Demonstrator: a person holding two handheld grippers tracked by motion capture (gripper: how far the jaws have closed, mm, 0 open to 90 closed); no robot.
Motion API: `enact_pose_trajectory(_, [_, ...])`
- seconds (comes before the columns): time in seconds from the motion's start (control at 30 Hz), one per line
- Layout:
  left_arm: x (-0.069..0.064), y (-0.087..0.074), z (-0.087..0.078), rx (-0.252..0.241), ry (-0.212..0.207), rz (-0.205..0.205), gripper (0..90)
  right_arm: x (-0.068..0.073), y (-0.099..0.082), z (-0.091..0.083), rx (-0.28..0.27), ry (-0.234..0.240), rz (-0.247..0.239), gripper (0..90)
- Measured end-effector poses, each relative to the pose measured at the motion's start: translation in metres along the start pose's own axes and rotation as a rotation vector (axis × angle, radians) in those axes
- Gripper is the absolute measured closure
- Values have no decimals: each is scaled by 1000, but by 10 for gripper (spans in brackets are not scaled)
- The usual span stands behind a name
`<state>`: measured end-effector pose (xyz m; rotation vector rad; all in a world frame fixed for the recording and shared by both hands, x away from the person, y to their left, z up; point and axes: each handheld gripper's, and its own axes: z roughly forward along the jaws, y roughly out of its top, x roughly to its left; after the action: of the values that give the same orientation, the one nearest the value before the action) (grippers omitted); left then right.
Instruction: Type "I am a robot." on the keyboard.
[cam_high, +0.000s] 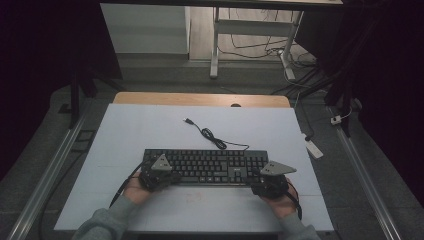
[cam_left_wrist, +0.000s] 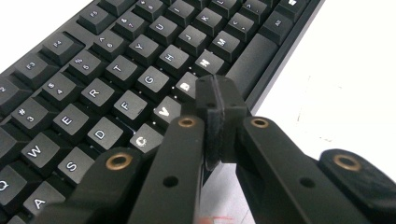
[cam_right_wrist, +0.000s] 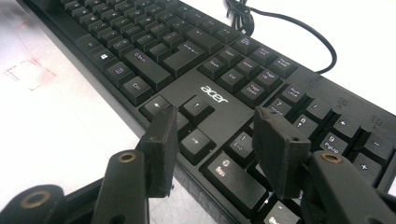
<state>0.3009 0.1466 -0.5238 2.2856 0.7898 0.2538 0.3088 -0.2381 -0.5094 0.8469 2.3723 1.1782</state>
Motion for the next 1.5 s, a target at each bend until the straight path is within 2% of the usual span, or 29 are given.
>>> enact_pose_trajectory(0.07, [1, 0, 0, -8, -4, -9, 891, 0, 0, 0, 0, 0, 1, 506])
enact_pose_trajectory(0.17, [0, 0, -2, -9, 10, 3, 890, 0, 0, 0, -2, -1, -2, 506])
enact_pose_trajectory(0.33, [2, 1, -12, -70, 10, -14, 877, 0, 0, -1, -4, 4, 0, 506])
enact_pose_trajectory(0.5, [7, -1, -21, -109, 21, -49, 737, -1, 0, 0, -3, 6, 3, 505])
enact_pose_trajectory(0.63, [10, -2, -28, -130, 50, -75, 580, 0, 0, 0, -2, 6, 3, 505])
enact_pose_trajectory(0.83, [17, -4, -32, -130, 86, -138, 434, -1, 0, 0, -3, 6, 2, 505])
enact_pose_trajectory(0.9, [19, -4, -33, -131, 85, -156, 406, -1, 0, 0, -2, 7, 2, 504])
enact_pose_trajectory(1.23, [24, -6, -42, -161, 100, -177, 384, -1, 0, 1, 6, -4, -5, 503])
enact_pose_trajectory(1.5, [28, -8, -48, -177, 114, -189, 464, -1, -1, 1, 9, -5, -8, 504])
